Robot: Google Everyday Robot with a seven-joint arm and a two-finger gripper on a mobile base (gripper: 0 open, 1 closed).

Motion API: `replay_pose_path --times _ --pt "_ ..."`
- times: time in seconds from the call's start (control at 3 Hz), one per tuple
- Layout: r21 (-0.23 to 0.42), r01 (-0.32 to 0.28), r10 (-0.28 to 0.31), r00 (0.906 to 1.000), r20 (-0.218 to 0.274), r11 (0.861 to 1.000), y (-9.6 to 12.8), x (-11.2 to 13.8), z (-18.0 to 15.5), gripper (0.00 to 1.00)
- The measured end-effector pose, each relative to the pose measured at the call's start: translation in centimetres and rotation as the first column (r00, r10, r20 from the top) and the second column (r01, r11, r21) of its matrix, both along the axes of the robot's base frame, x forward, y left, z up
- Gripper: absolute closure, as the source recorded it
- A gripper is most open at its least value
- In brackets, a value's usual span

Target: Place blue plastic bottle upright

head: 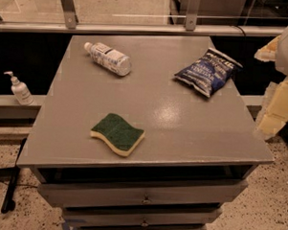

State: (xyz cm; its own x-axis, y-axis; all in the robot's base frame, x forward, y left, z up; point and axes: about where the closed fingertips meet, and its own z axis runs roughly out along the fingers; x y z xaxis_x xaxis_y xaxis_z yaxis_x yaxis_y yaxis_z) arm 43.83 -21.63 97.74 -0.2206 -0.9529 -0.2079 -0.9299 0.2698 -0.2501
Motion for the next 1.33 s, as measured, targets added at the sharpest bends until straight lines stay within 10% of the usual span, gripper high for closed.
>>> replay_pose_path --times 0.67,1.33 --pt "0.037 0.000 0.000 1.0000 0.008 0.999 3.4 2.6 -0.1 0.00" --pt "0.257 0.007 -0.021 0.9985 0.051 0.967 14.9 10.6 -1.1 0.00"
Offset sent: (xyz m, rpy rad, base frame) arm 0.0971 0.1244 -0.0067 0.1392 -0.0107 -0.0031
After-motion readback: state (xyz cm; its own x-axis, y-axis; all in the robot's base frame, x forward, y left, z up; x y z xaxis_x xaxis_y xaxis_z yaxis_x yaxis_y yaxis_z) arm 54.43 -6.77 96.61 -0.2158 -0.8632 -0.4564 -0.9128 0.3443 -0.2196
